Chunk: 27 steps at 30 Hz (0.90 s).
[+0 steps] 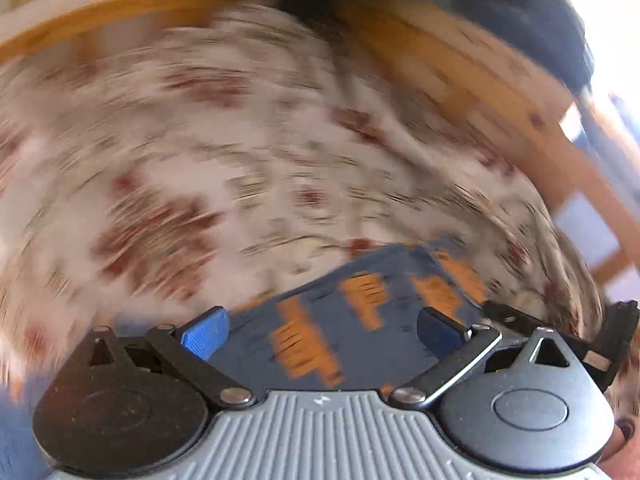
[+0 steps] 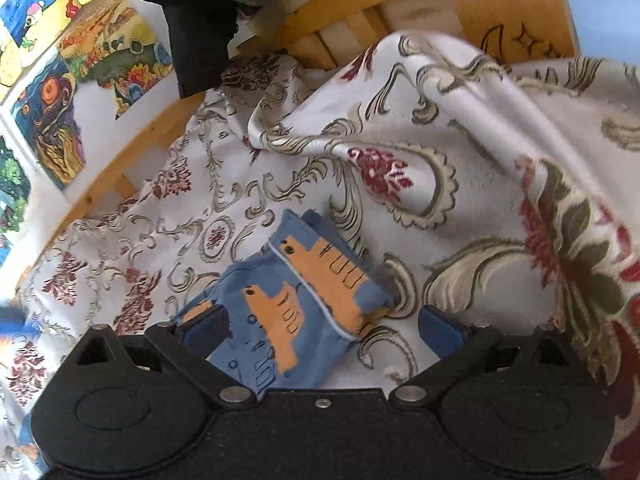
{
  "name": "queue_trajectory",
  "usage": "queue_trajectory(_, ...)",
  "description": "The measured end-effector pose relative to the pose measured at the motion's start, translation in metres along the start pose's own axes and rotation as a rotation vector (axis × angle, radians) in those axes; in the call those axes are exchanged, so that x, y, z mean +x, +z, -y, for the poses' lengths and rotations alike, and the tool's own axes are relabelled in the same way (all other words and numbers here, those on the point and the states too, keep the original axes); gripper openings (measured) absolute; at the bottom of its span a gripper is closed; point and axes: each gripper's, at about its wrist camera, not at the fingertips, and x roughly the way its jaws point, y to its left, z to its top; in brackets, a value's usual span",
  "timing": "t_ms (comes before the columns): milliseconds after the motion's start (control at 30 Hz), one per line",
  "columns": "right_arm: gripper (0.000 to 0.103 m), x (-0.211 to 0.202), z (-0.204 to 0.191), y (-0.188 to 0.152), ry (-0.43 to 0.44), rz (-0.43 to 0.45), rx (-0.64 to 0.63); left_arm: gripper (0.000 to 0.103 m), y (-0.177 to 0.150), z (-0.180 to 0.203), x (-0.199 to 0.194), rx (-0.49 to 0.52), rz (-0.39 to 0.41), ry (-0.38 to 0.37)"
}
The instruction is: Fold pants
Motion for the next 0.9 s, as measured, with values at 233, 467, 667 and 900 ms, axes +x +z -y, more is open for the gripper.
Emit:
queue_trajectory(233,0.089,-0.006,0.015,0.004,0.081,0.012,0.147,0.102,0.056,0.096,0.086,0.563,-0.064,-0.042)
queue_trajectory(467,0.062,0.006,0.034,0.002,0.04,0.004,0.34,0.085,0.077,0.106,0.169,0.665,-0.132,-0.267)
queue_trajectory(667,0.061,0.017,0.042,0.002,0.079,-0.019,0.452,0.064,0.093,0.098,0.219,0.597,-0.243,-0.426)
queue_trajectory(900,0.02,0.025,0.055,-0.003,0.056,0.009,0.551,0.026,0.087,0.111,0.239,0.574,-0.305,-0.503)
